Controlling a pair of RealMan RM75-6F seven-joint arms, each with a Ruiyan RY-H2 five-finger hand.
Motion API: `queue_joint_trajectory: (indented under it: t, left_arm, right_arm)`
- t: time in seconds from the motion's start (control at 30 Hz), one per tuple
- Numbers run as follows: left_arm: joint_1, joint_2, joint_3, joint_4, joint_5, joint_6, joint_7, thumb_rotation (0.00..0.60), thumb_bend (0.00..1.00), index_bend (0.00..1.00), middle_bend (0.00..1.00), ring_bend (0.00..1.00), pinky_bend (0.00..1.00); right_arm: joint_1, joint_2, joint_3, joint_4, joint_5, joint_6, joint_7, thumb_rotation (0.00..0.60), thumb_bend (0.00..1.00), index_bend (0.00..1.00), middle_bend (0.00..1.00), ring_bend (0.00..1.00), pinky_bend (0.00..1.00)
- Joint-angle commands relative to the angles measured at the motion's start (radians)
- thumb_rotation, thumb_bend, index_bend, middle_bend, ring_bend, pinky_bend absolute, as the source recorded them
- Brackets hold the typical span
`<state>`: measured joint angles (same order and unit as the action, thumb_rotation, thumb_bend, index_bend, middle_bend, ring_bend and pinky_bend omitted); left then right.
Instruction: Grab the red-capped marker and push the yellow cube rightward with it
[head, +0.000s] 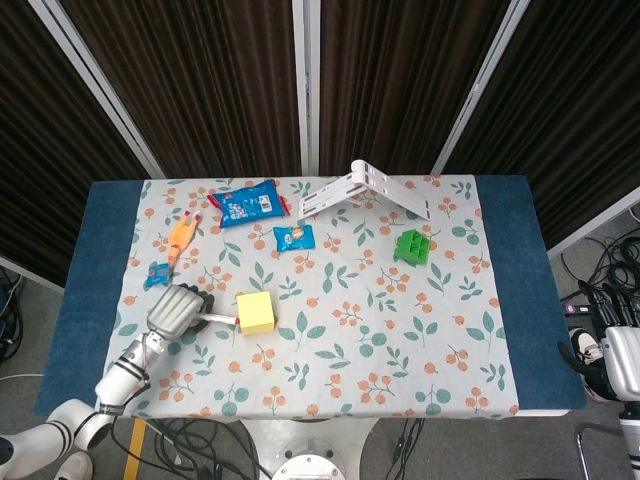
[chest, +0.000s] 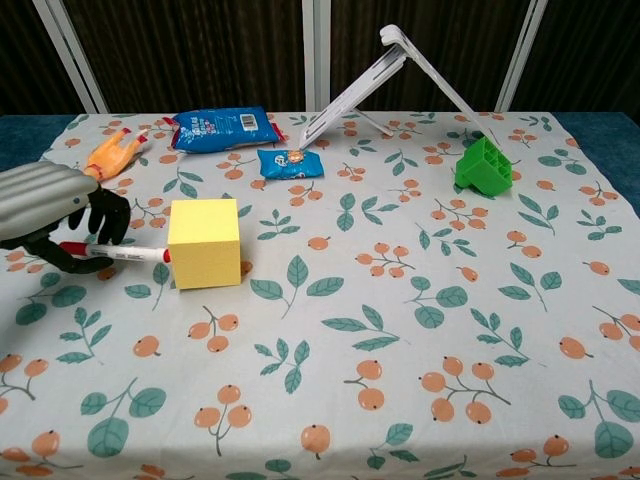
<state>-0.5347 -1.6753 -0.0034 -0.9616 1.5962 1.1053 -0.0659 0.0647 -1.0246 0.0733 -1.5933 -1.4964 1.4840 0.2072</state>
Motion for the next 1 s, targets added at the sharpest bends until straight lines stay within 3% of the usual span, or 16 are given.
queue_joint_trajectory:
  t: [0.03,0.43,0.77,1.0]
  left_arm:
    - [-0.026,-0.011,-0.021,-0.025,-0.025,-0.035,0.035,0.600,0.45,0.68,0.70,0.54,0.57]
    - [-0.105,-0.053,-0.081,-0.053,-0.095,-0.121,0.100,0.600,0.45,0.68,0.70,0.54,0.57]
    - [-0.048,0.012,-0.061,-0.112,-0.145,-0.091,0.144,0.600,0.45,0.68,0.70,0.54,0.58]
    - [-0.073,-0.001,-0.068,-0.127,-0.159,-0.123,0.175,0.600,0.45,0.68,0.70,0.54,0.58]
  right_arm:
    - [-0.001,-0.001,0.000,0.005,0.001,0.000,0.004,0.600,0.17,0.00,0.13,0.00,0.00]
    - [-0.005,-0.006,-0.001,0.018,0.001,0.002,0.019,0.600,0.17,0.00,0.13,0.00,0.00]
    - [0.008,-0.013,0.002,0.028,-0.010,-0.008,0.030,0.600,0.17,0.00,0.14,0.00,0.00]
    - [0.005,-0.014,0.001,0.039,-0.009,-0.004,0.041,0.600,0.17,0.00,0.14,0.00,0.00]
